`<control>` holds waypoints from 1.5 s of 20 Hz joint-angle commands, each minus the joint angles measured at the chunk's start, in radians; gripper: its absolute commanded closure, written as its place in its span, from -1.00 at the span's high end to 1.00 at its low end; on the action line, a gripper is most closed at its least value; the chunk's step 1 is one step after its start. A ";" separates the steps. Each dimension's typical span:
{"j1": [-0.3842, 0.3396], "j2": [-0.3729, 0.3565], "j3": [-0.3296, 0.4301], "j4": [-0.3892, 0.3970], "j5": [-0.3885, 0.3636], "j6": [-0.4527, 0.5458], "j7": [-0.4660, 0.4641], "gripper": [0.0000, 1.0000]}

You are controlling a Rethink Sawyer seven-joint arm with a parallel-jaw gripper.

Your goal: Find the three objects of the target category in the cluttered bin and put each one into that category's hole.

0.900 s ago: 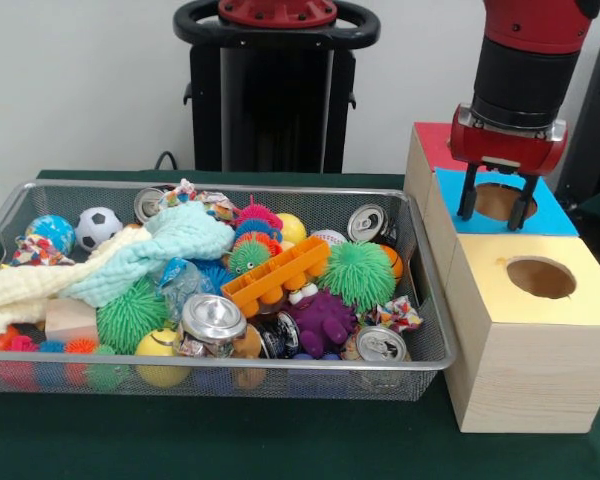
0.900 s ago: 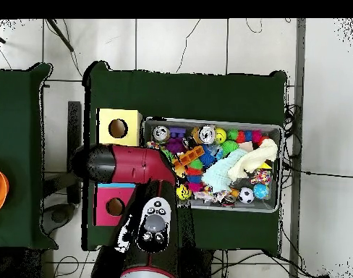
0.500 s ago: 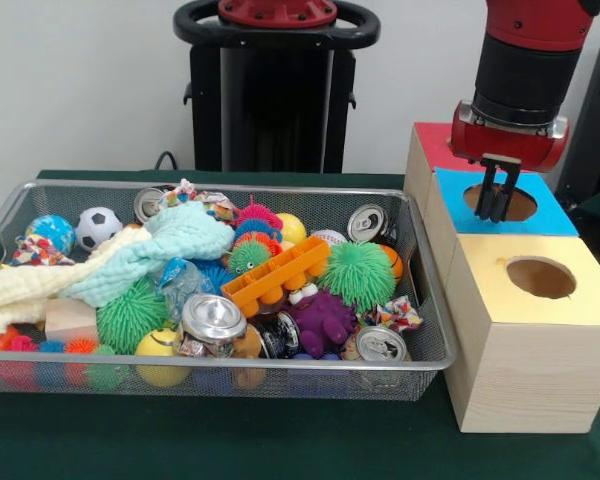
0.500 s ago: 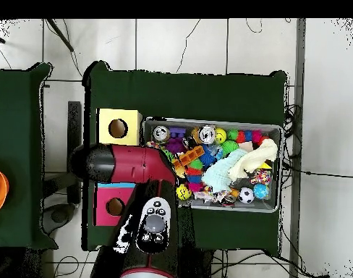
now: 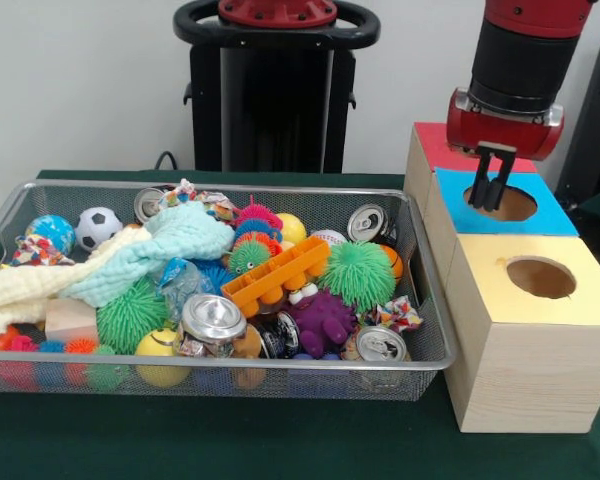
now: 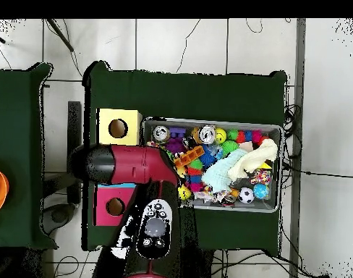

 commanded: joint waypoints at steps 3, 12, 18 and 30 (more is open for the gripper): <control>-0.143 -0.046 0.052 -0.005 -0.134 0.068 -0.142 -1.00; -0.290 -0.066 0.194 0.113 -0.254 -0.127 -0.184 -1.00; -0.330 -0.081 0.244 0.124 -0.332 -0.125 -0.155 1.00; -0.396 -0.046 0.295 0.149 -0.419 -0.336 -0.062 1.00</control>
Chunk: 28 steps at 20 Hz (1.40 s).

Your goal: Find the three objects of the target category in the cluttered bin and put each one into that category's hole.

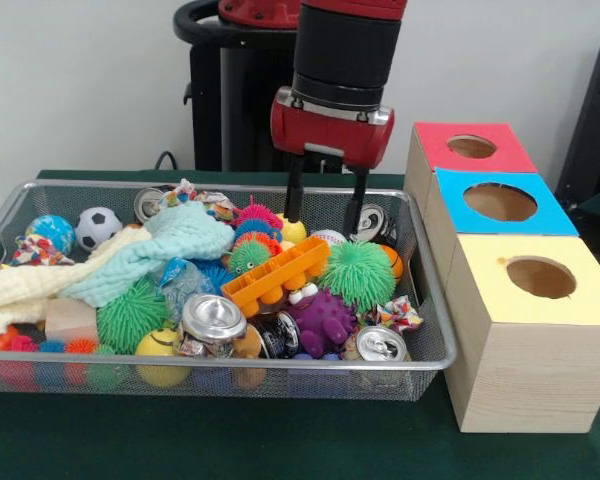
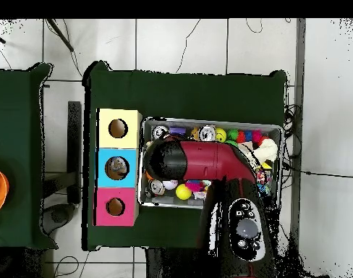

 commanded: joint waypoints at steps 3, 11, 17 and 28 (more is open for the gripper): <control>-0.119 0.041 0.180 0.140 -0.112 -0.189 -0.085 1.00; -0.269 -0.004 0.304 0.197 -0.125 -0.125 -0.155 1.00; -0.334 -0.031 0.361 0.212 -0.134 -0.040 -0.177 1.00; -0.391 -0.026 0.408 0.230 -0.163 0.034 -0.210 1.00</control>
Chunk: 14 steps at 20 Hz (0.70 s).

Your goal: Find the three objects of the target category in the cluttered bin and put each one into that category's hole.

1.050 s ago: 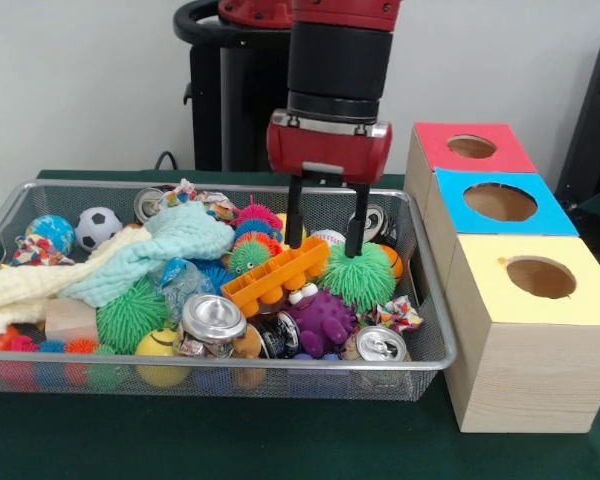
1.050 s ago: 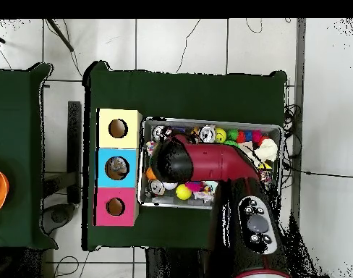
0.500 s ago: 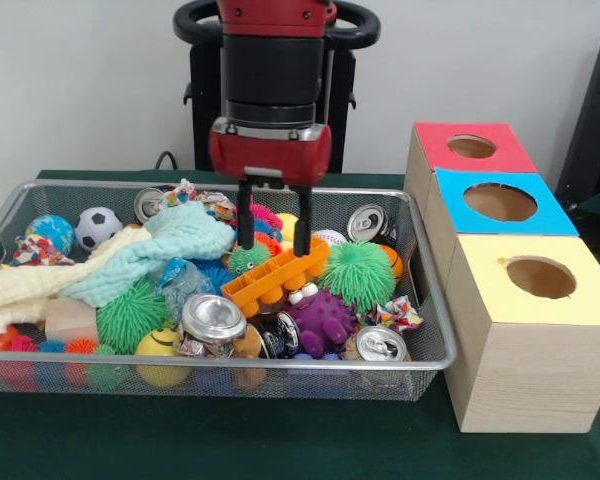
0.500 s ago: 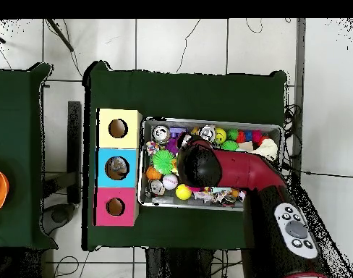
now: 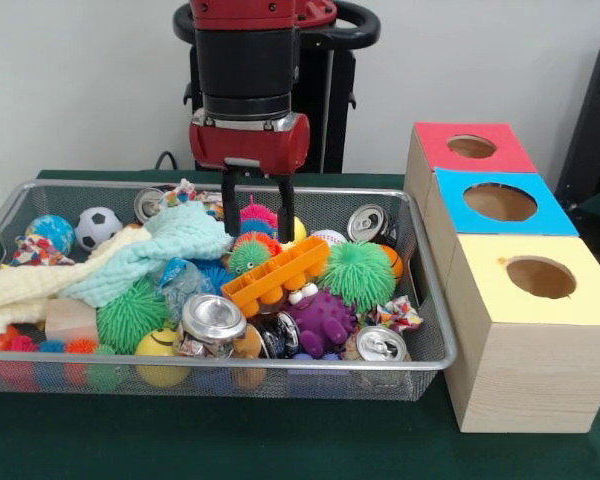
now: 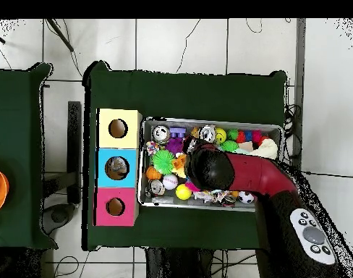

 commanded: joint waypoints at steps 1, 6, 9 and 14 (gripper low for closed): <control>-0.039 0.002 0.129 0.072 -0.091 0.133 -0.211 1.00; -0.047 0.002 0.121 0.093 -0.118 0.124 -0.185 1.00; -0.080 -0.006 0.135 0.138 -0.139 0.100 -0.179 1.00; -0.093 -0.011 0.132 0.137 -0.200 0.089 -0.186 1.00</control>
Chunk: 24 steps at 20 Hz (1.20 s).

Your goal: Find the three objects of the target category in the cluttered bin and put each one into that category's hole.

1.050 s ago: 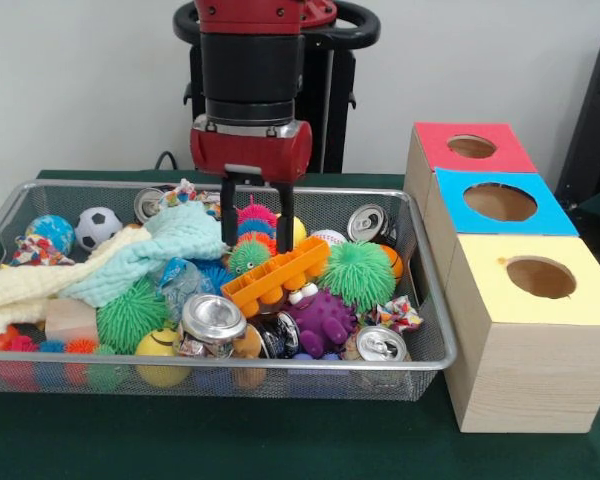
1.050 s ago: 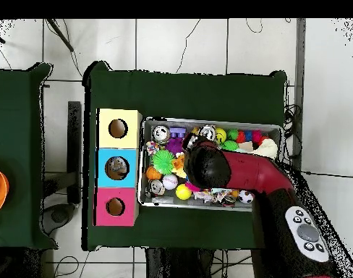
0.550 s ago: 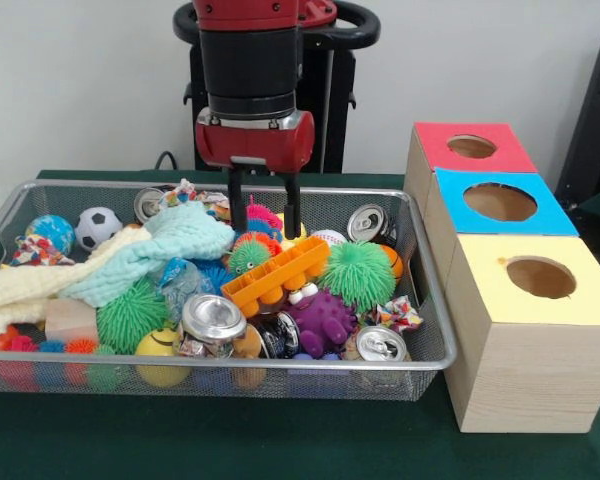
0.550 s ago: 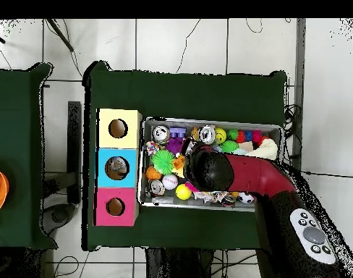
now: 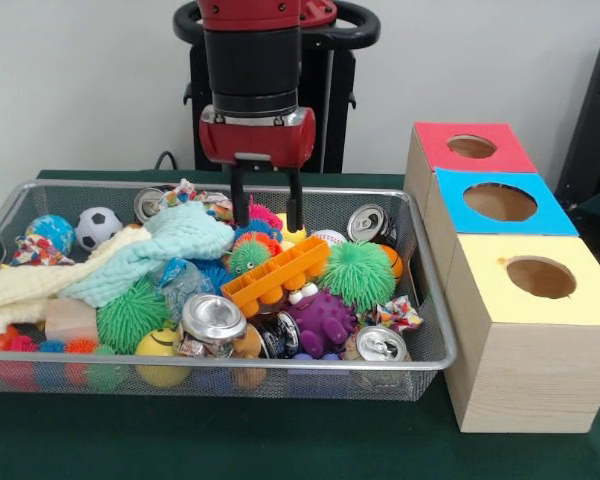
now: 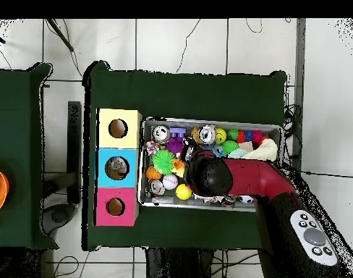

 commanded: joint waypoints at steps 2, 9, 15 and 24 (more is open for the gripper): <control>-0.061 0.006 0.083 0.082 -0.112 0.075 -0.200 1.00; -0.141 0.023 0.202 0.054 -0.158 0.155 -0.349 1.00; -0.173 0.101 0.298 -0.027 -0.223 0.199 -0.445 1.00; -0.230 0.218 0.435 -0.108 -0.318 0.235 -0.646 1.00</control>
